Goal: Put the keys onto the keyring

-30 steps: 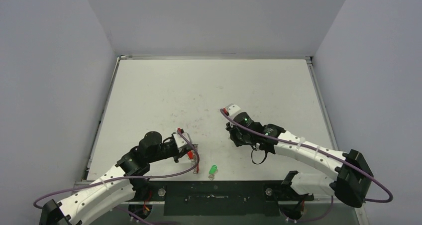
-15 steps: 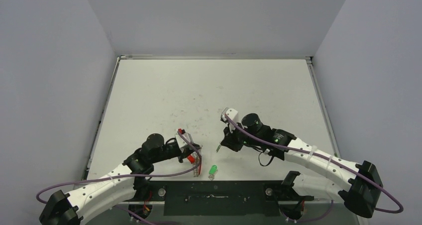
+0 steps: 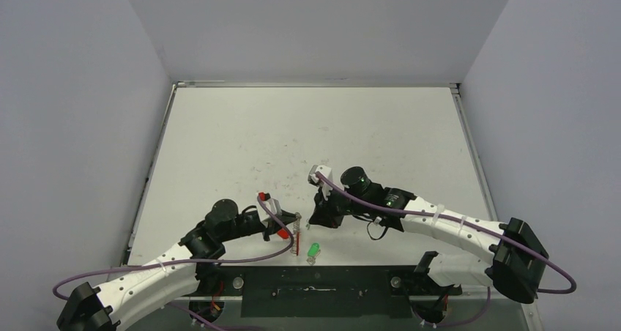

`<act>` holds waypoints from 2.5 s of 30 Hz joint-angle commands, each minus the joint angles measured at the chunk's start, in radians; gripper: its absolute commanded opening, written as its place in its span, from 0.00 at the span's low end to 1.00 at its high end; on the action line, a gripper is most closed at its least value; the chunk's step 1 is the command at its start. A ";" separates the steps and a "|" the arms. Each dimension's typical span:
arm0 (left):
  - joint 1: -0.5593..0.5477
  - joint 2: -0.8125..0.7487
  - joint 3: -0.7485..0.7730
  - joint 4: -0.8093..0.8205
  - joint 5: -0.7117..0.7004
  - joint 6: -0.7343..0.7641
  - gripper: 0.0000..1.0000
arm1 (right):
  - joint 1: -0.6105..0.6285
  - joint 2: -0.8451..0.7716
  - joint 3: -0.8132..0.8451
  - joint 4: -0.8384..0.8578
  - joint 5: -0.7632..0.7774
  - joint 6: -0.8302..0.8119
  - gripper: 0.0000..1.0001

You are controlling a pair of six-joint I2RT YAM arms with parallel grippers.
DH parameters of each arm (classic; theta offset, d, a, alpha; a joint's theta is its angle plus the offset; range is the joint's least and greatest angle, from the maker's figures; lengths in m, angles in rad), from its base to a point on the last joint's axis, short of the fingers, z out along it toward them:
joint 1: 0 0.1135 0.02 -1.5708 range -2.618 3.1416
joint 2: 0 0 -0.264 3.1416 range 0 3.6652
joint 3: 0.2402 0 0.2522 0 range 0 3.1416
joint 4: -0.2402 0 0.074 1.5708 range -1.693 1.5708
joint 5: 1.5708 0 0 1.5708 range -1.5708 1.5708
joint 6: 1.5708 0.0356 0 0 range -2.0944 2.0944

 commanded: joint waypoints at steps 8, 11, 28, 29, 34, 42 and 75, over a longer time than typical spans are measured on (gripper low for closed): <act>-0.015 -0.008 0.006 0.076 0.042 -0.019 0.00 | 0.050 0.039 0.091 0.075 -0.001 0.001 0.00; -0.018 -0.006 0.007 0.075 0.045 -0.021 0.00 | 0.057 0.051 0.109 0.069 0.017 0.004 0.00; -0.031 -0.011 0.005 0.071 0.043 -0.019 0.00 | 0.059 0.070 0.129 0.036 0.109 0.005 0.00; -0.031 -0.012 0.004 0.071 0.042 -0.019 0.00 | 0.058 0.068 0.126 0.036 0.114 0.007 0.00; -0.035 -0.014 0.006 0.070 0.041 -0.019 0.00 | 0.051 0.070 0.119 0.032 0.120 0.010 0.00; -0.039 -0.018 0.006 0.072 0.035 -0.019 0.00 | 0.047 0.080 0.106 0.030 0.117 0.009 0.00; -0.048 -0.075 -0.004 0.038 0.110 0.023 0.00 | 0.040 -0.204 -0.192 0.468 -0.121 -0.347 0.61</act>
